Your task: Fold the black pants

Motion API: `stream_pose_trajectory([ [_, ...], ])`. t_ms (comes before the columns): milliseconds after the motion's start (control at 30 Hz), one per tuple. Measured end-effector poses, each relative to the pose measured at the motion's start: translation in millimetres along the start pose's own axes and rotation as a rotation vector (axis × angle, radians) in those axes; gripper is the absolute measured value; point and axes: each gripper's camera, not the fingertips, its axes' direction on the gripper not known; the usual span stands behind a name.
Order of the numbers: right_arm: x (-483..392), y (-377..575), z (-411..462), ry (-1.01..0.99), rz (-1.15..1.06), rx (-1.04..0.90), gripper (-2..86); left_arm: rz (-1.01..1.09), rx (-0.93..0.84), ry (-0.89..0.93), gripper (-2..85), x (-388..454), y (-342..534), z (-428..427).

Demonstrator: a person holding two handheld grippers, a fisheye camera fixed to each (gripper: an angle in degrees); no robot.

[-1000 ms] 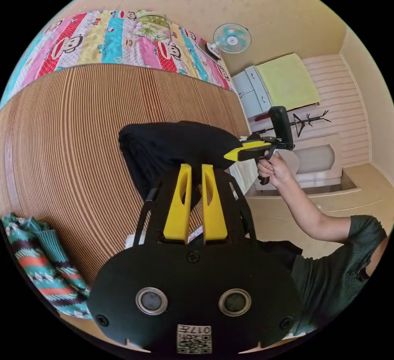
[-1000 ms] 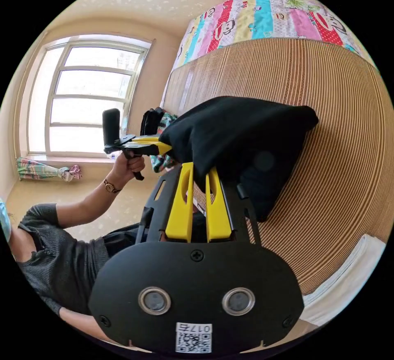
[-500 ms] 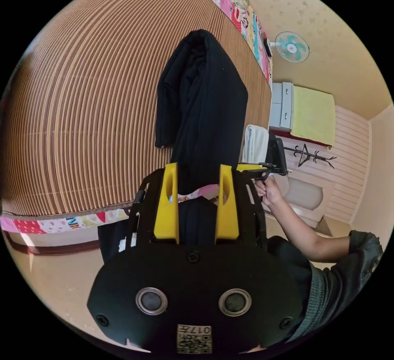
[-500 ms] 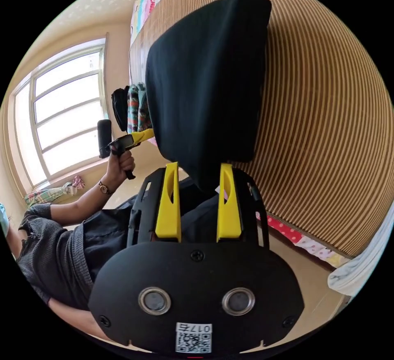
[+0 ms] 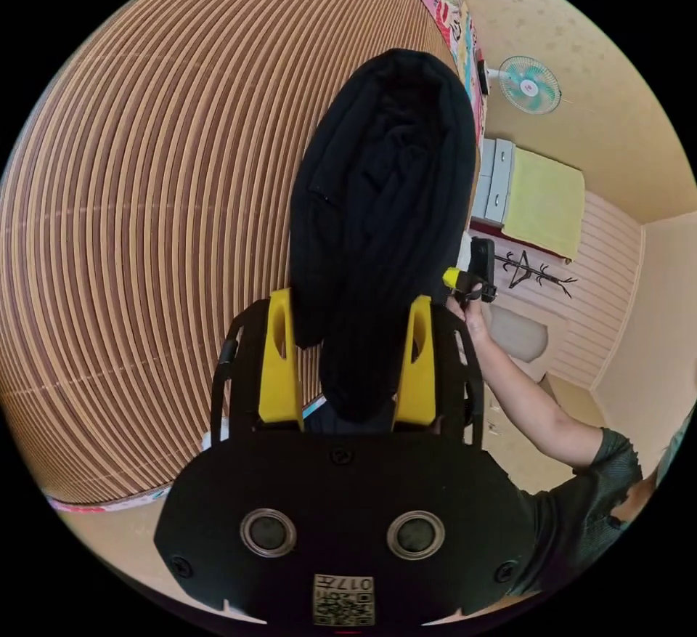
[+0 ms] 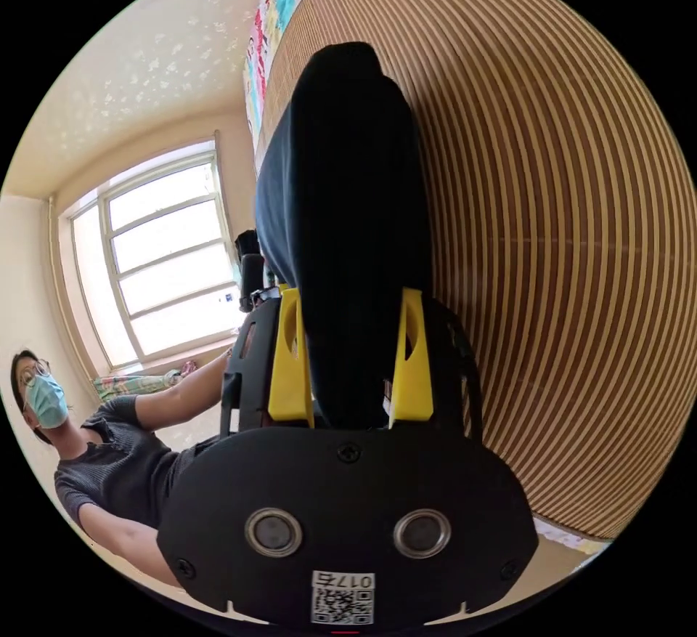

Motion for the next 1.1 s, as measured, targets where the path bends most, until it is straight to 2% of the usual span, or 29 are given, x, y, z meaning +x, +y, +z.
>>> stream_pose_trajectory([
  [67, 20, 16, -9, -0.114, 0.083, 0.06, 12.5, -0.031, 0.041, 0.04, 17.1, -6, 9, -5],
  [167, 21, 39, -8, -0.091, 0.12, 0.067, 8.9, -0.052, 0.02, 0.161, 11.8, -8, 26, 1],
  [267, 11, 60, -4, -0.087, 0.095, 0.019, 7.1, -0.02, -0.014, 0.111, 9.4, -1, 52, -6],
  [433, -42, 85, 16, -0.095, -0.043, -0.087, 4.9, 0.052, 0.045, 0.057, 8.1, 20, 112, -62],
  [633, -132, 91, 85, -0.248, -0.22, -0.206, 3.5, 0.103, 0.142, 0.009, 7.9, 34, 201, -187],
  [767, -210, 71, 150, -0.356, -0.348, -0.257, 4.0, 0.165, 0.314, -0.049, 8.0, 54, 261, -307],
  [867, -261, 44, 207, -0.312, -0.373, -0.267, 4.8, 0.193, 0.401, -0.152, 9.2, 64, 282, -392],
  [933, -277, 27, 244, -0.188, -0.351, -0.269, 5.1, 0.117, 0.449, -0.23, 10.6, 53, 284, -435],
  [1033, -272, 5, 302, -0.042, -0.283, -0.362, 2.7, -0.141, 0.553, -0.309, 10.7, 5, 288, -479],
  [1100, -261, 4, 316, 0.021, -0.242, -0.414, 1.8, -0.406, 0.64, -0.331, 10.4, -43, 308, -489],
])
